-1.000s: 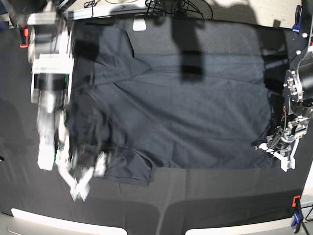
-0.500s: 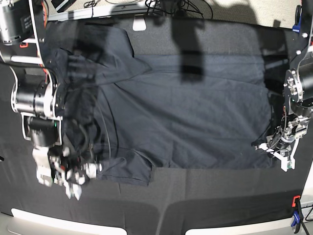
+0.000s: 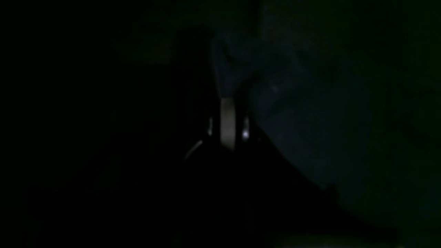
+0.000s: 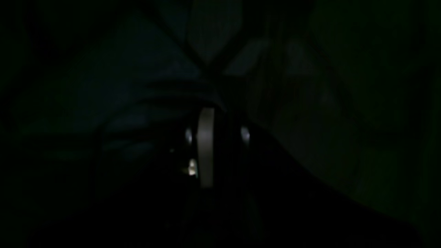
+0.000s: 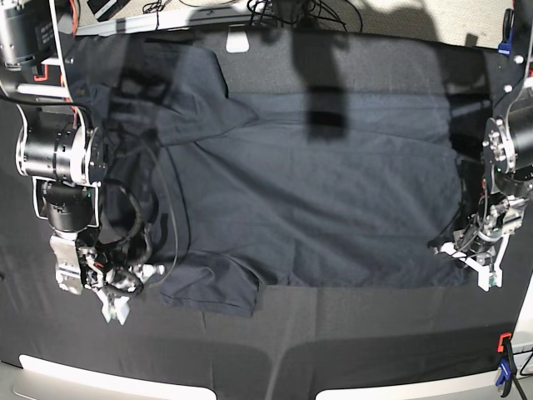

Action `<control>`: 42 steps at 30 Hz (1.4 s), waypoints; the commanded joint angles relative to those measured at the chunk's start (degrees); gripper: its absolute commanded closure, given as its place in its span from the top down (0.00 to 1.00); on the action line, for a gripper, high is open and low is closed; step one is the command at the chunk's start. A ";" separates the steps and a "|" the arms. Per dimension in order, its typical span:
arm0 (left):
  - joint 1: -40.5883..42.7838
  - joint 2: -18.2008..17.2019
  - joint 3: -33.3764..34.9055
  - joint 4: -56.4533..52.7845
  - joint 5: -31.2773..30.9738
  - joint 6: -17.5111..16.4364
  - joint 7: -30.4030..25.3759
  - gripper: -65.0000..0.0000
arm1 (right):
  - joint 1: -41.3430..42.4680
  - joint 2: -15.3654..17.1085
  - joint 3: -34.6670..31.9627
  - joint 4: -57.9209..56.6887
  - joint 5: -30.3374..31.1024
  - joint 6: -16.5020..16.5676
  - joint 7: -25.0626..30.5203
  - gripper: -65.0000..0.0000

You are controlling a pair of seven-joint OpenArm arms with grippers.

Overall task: Layout the t-shirt on the table in an organized manner, then fold the t-shirt properly
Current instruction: 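Pull the hem corners with both grippers toward the collar, straightening the shirt, then release the hem and hold both grippers above the shirt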

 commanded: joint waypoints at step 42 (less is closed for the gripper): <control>37.88 -3.63 -13.03 55.01 -16.41 -14.82 -2.56 0.00 | -33.73 0.79 4.13 61.07 2.91 4.13 -1.53 0.33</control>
